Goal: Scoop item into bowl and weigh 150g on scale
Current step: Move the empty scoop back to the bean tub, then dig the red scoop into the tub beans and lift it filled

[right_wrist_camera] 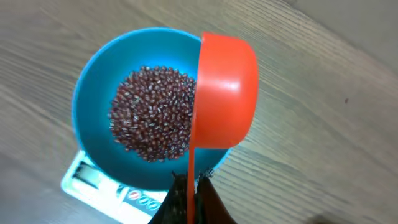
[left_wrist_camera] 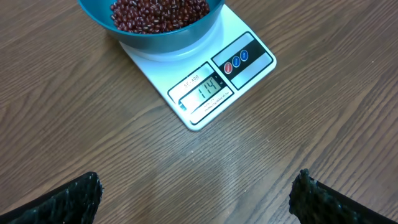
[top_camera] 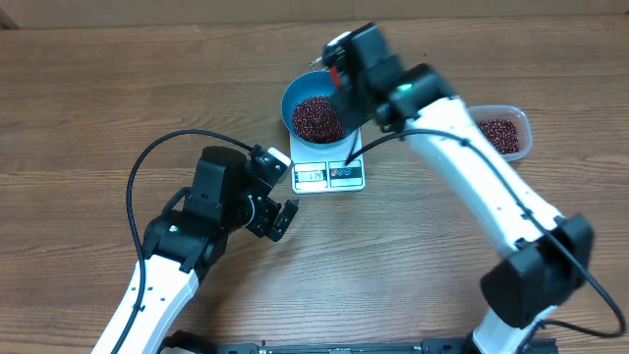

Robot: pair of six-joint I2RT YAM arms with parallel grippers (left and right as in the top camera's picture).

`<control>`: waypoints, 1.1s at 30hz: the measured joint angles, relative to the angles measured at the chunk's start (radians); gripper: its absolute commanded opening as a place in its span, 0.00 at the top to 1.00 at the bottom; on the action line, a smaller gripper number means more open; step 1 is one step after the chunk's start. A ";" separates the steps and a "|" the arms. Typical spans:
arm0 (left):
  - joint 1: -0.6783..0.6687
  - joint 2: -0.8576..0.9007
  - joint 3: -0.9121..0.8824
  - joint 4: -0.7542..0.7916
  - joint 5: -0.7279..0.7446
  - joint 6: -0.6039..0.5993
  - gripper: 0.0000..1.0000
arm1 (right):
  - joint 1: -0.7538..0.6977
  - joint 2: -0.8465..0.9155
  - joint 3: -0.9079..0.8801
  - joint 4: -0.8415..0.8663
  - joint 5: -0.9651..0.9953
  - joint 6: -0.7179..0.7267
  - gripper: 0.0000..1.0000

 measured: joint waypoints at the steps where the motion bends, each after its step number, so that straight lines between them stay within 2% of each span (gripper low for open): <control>1: 0.000 0.000 0.000 0.000 0.000 0.000 0.00 | -0.030 -0.019 0.000 -0.009 -0.046 0.006 0.96; 6: 0.000 0.000 0.000 0.000 0.000 0.000 0.00 | -0.210 -0.120 0.003 -0.089 -0.257 0.019 0.96; 12: 0.000 0.000 0.000 0.000 0.000 0.000 0.00 | -0.409 -0.173 0.013 -0.243 -0.326 -0.021 0.96; 19: 0.000 0.000 0.000 0.000 0.000 0.000 0.00 | -0.547 -0.173 0.006 -0.343 -0.209 -0.047 0.96; 33: 0.000 0.000 0.000 0.000 0.000 0.000 0.00 | -0.555 -0.069 -0.164 -0.339 0.096 -0.051 0.96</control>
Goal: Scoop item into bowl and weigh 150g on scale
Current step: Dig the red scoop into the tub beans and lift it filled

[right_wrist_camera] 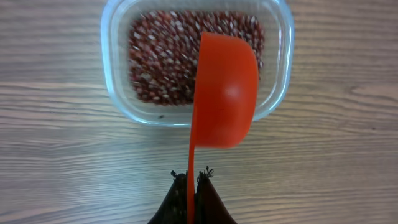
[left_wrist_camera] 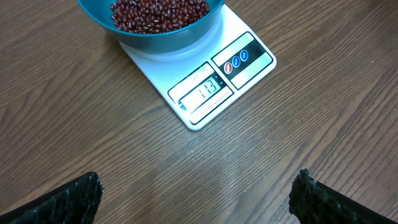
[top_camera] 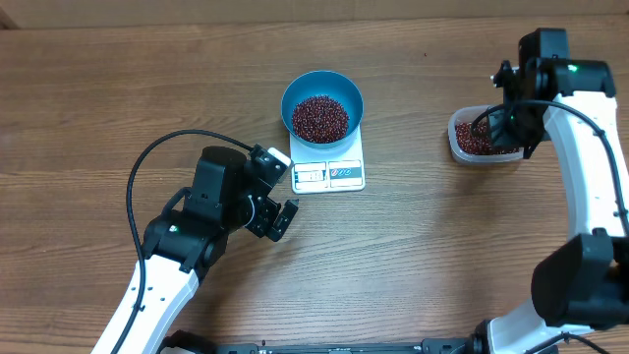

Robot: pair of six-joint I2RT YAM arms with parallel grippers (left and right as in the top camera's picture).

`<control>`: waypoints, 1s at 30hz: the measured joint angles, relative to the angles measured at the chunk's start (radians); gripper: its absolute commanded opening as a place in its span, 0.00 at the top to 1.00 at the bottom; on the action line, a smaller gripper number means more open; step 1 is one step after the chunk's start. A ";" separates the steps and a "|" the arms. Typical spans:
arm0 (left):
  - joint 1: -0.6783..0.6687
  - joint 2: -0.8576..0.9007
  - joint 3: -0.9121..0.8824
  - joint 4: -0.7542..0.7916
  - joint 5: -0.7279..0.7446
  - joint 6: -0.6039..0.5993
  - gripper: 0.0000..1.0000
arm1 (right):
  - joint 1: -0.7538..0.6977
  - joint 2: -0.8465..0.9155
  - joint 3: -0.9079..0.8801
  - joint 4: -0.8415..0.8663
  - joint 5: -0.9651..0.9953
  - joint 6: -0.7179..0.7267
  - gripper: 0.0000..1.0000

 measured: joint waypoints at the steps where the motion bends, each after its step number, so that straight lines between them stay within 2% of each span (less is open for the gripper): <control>1: 0.000 0.000 0.000 0.000 0.000 0.000 0.01 | 0.000 0.010 -0.001 0.007 0.009 0.000 0.96; 8: 0.000 0.000 0.000 0.000 0.000 0.000 0.01 | 0.000 0.053 -0.001 0.078 0.040 0.002 0.96; 30: 0.000 0.000 0.000 0.000 0.000 0.000 0.01 | -0.013 0.196 -0.002 0.127 0.084 0.003 0.96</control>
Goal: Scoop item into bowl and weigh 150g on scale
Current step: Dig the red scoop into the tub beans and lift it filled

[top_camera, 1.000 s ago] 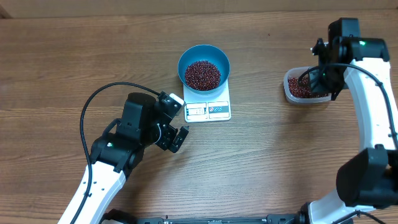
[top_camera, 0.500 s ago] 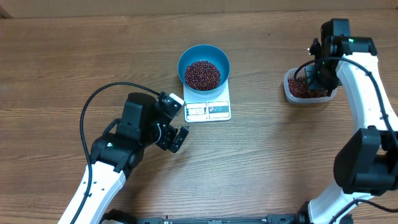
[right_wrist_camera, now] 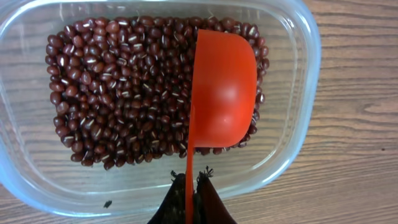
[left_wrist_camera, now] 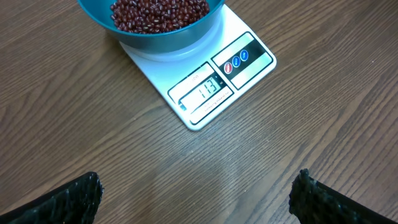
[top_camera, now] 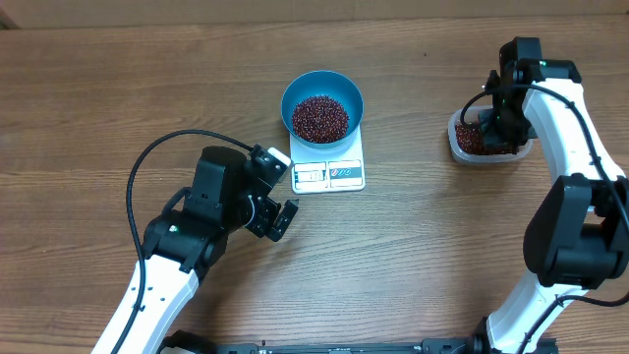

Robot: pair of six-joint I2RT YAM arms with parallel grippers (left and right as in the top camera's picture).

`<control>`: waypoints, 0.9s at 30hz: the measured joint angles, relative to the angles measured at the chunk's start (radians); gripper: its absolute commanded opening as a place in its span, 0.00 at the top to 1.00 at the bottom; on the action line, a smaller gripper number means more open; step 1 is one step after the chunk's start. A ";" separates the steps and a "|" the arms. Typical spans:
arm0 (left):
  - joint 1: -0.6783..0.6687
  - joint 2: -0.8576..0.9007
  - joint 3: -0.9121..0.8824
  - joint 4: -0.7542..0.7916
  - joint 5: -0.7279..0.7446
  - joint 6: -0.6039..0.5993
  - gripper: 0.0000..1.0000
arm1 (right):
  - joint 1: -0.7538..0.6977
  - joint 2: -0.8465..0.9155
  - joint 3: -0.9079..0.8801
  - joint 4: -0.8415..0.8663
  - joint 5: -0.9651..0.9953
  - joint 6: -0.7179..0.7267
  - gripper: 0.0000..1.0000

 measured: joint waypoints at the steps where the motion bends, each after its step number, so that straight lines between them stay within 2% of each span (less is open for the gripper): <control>1: 0.000 0.000 0.000 0.000 0.000 0.000 0.00 | 0.000 0.000 0.000 0.003 0.000 0.000 0.96; 17: 0.000 0.000 0.000 0.000 0.000 0.000 0.00 | 0.000 0.008 0.000 0.031 0.047 0.047 0.96; 27: 0.000 0.000 0.000 0.000 0.000 0.000 0.00 | 0.000 0.009 0.000 0.022 -0.084 0.037 0.96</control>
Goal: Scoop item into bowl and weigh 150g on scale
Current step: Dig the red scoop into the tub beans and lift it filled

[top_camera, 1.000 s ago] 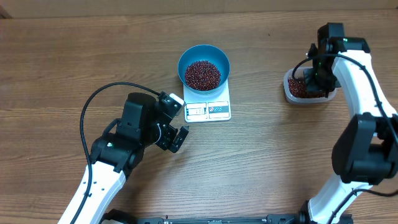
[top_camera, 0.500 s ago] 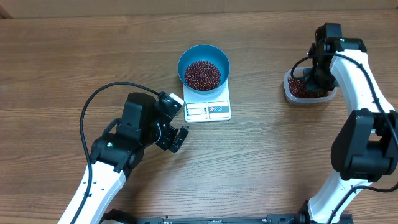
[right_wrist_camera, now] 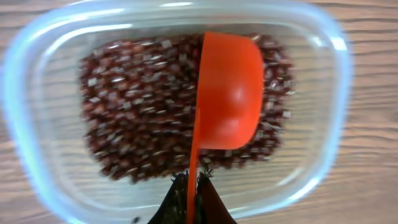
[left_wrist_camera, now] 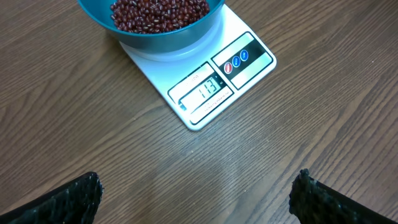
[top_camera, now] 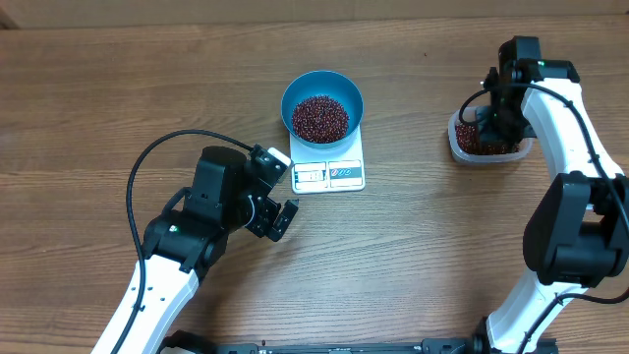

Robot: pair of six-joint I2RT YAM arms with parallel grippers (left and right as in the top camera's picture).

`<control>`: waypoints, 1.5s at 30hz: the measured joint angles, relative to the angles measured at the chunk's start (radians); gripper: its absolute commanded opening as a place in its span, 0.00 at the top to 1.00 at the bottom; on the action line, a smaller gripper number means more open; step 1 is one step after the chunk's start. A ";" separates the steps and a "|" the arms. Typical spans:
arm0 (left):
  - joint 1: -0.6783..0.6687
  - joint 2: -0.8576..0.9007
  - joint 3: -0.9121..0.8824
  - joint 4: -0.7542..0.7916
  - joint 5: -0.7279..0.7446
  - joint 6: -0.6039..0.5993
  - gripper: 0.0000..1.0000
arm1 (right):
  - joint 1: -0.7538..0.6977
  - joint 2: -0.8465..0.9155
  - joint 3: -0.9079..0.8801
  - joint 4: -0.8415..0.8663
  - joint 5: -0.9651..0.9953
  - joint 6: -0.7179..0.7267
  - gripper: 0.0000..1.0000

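Note:
A blue bowl (top_camera: 321, 106) of red beans stands on the white scale (top_camera: 329, 173), whose display (left_wrist_camera: 204, 89) reads 113. At the right, a clear tub (top_camera: 486, 140) holds more red beans (right_wrist_camera: 143, 118). My right gripper (right_wrist_camera: 192, 182) is shut on the handle of the orange scoop (right_wrist_camera: 229, 90), whose cup hangs on its side over the beans in the tub; that view is blurred. My left gripper (left_wrist_camera: 198, 193) stands open over bare wood near the scale, its fingertips (left_wrist_camera: 68, 198) wide apart and holding nothing.
The wooden table (top_camera: 118, 88) stretches around everything. The left arm's black cable (top_camera: 147, 167) loops over the table left of the scale. A cardboard edge runs along the far side of the table.
The tub has shifted right and looks blurred in the right wrist view, so my right gripper and scoop have moved a little over the tub. The left arm and scale reading stay the same.
First my right gripper held the scoop tipped on its side over the blue bowl, the scale reading 114. Then it was beside the tub at the right, reading 113. Then the scoop hung close over the tub's beans, where it still is.

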 measured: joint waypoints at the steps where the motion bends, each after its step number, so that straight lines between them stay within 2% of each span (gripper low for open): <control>1: 0.000 0.000 0.000 0.000 0.000 0.000 0.01 | 0.000 0.000 0.000 -0.005 -0.021 -0.010 0.96; 21: 0.000 0.000 0.000 0.000 0.000 0.000 0.00 | -0.035 0.001 0.000 -0.054 -0.343 -0.101 0.96; 31: 0.000 0.000 0.000 0.000 0.000 0.000 0.00 | -0.183 0.002 0.000 -0.060 -0.550 -0.102 0.96; 45: 0.000 0.000 0.000 0.000 0.000 0.000 0.00 | -0.334 0.002 0.000 -0.093 -0.737 -0.117 0.96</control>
